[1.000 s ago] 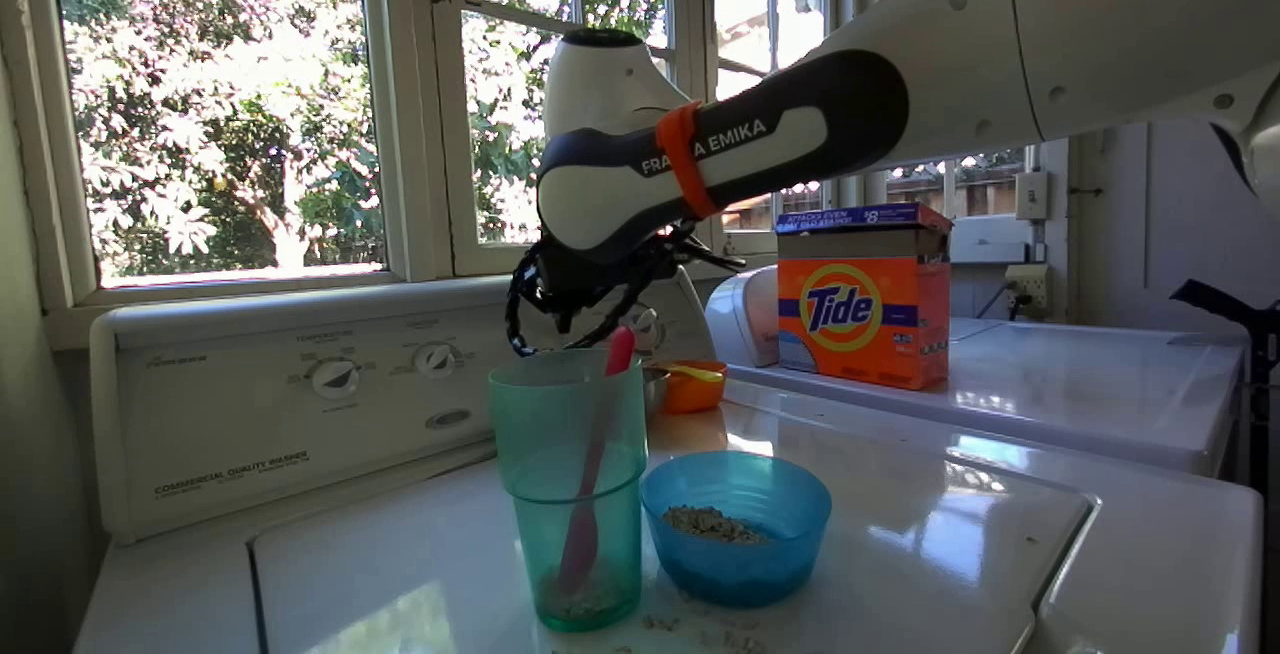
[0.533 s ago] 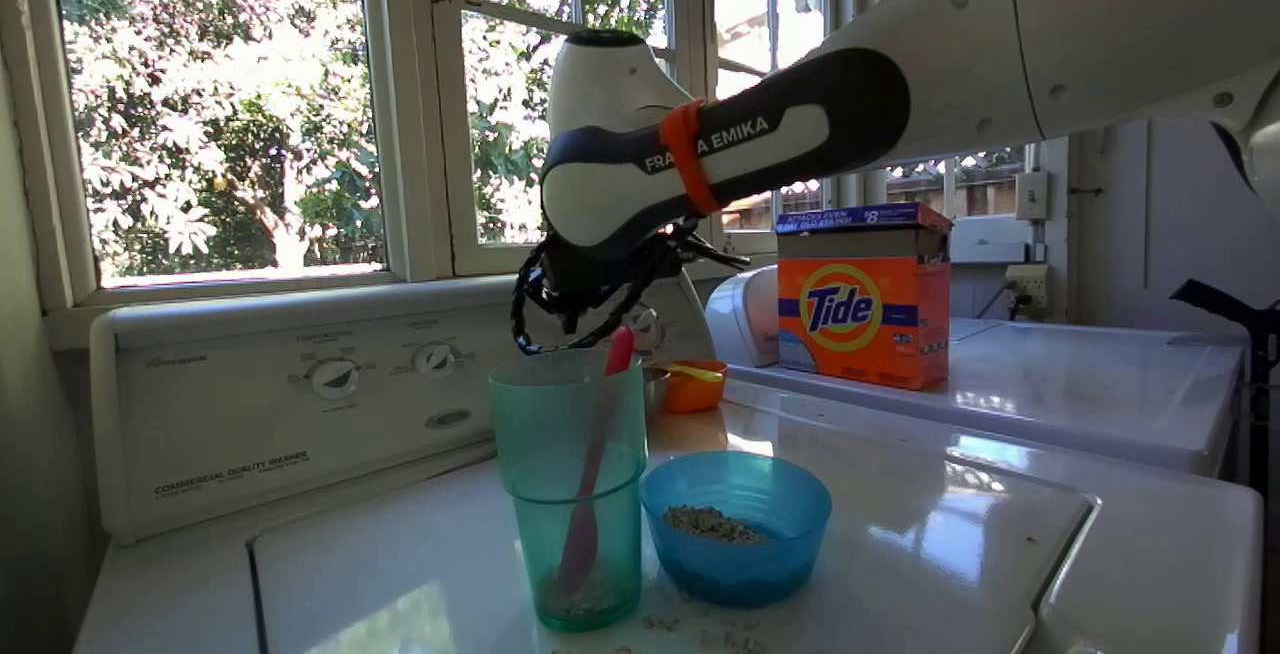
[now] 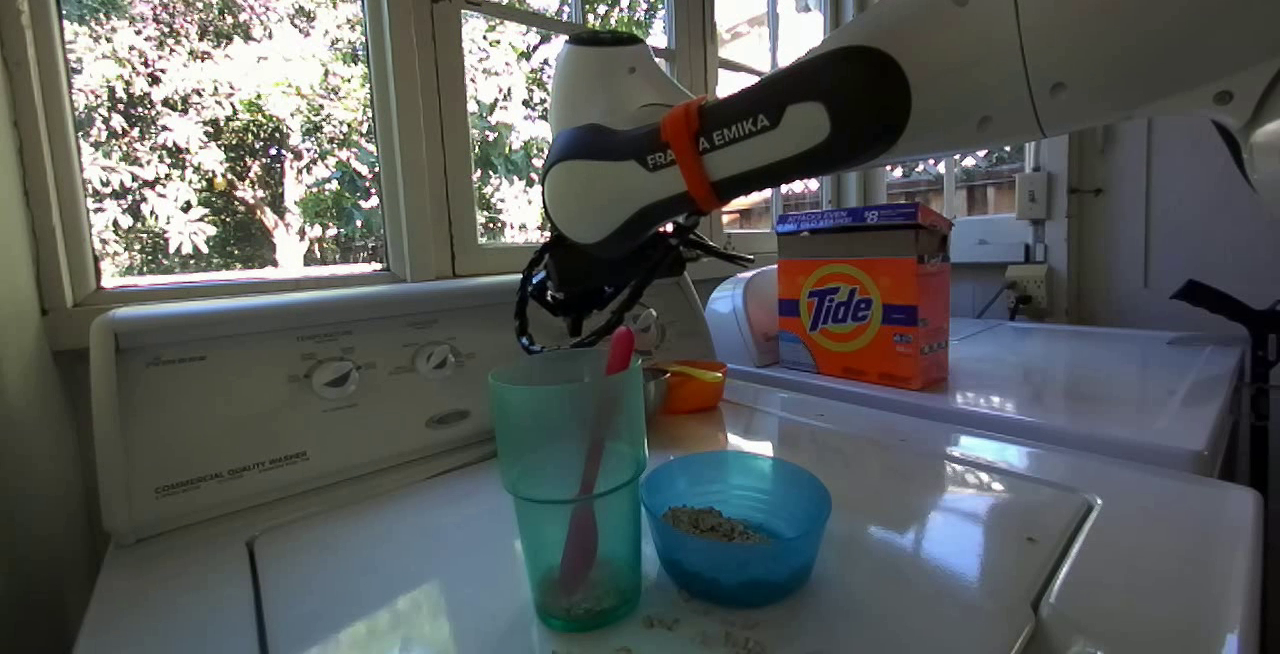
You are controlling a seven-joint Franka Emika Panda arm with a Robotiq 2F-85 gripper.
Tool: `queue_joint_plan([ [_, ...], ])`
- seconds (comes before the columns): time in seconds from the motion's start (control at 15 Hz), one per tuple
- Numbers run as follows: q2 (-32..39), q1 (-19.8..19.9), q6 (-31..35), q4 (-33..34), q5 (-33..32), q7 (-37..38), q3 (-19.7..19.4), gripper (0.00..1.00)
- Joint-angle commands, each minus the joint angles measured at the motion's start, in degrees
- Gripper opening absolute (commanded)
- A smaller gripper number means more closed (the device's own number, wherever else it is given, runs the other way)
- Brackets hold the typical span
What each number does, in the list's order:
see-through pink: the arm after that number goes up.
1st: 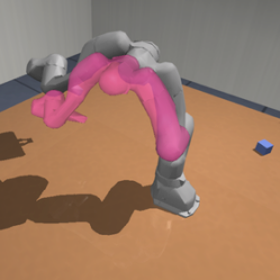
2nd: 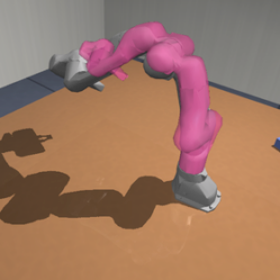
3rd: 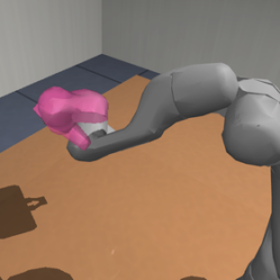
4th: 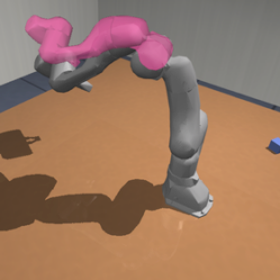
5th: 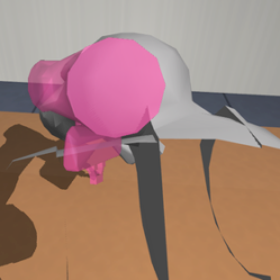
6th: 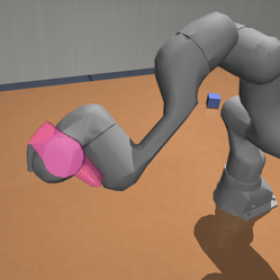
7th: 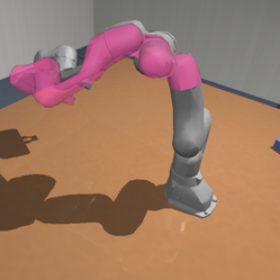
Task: Press a button on the washing machine
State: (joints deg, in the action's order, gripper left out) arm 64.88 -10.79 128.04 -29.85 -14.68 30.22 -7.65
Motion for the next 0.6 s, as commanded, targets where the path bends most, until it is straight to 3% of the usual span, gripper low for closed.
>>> queue_joint_plan([
  [0.0,-0.01,0.00,0.00,0.00,0.00,0.00,0.04,0.01],
  [0.53,2.80,-1.80,5.16,1.37,-3.47,0.61,-3.08,0.00],
])
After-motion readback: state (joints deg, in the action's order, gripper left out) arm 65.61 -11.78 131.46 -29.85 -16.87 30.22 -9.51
